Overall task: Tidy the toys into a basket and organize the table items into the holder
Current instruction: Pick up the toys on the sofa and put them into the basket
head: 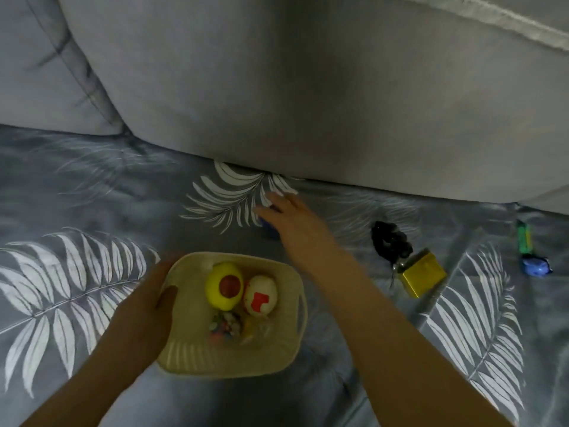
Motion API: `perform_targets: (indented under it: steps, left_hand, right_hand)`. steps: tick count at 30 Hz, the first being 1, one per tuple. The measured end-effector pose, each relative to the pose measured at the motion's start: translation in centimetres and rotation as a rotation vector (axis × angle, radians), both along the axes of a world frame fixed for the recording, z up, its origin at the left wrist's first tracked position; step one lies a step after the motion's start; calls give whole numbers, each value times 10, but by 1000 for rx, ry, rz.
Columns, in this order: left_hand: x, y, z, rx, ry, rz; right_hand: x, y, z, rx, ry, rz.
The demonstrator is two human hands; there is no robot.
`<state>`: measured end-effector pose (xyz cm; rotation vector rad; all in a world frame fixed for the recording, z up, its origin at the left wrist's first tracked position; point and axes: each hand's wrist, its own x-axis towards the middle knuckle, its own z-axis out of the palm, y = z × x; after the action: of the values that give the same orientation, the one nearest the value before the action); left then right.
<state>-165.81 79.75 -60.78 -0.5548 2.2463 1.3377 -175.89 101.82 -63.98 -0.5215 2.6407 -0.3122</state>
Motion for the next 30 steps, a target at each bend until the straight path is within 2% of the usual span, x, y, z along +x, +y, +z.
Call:
perform_targets:
  steps: [1,3,6,9,12,16,19,21,25,30]
  left_hand:
    - [-2,1,-5,-15,-2,-6]
    - [-1,-3,-17,-38,-10,-16]
    - [1,-6,-29,-13,-26,-7]
    - [0,0,-31,14,-37,20]
    - [-5,12,-27,110,-38,38]
    - [-13,34,-21,174,-11,59]
    - [-15,47,-20,101,59,-9]
    - [-15,53,-22,76,92,-22]
    - [-13,68,-27,53,96,-38]
    - [-12,94,-26,58,49,-87]
  right_hand:
    - [-7,-2,-10,58,-35,52]
    - [-12,-7,-32,49,-59,71]
    - [-9,-3,-38,-115,62,-53]
    - [7,3,-3,-333,256,-317]
    - [45,-7,35,-506,257,-347]
    - [94,-29,14,-439,374,-163]
    - [100,-31,-7,-350,202,-84]
    - [95,-31,-10,-301,180,-96]
    - [86,-32,-24,-111,293,-64]
    - [97,1,-15,-198,254,-212]
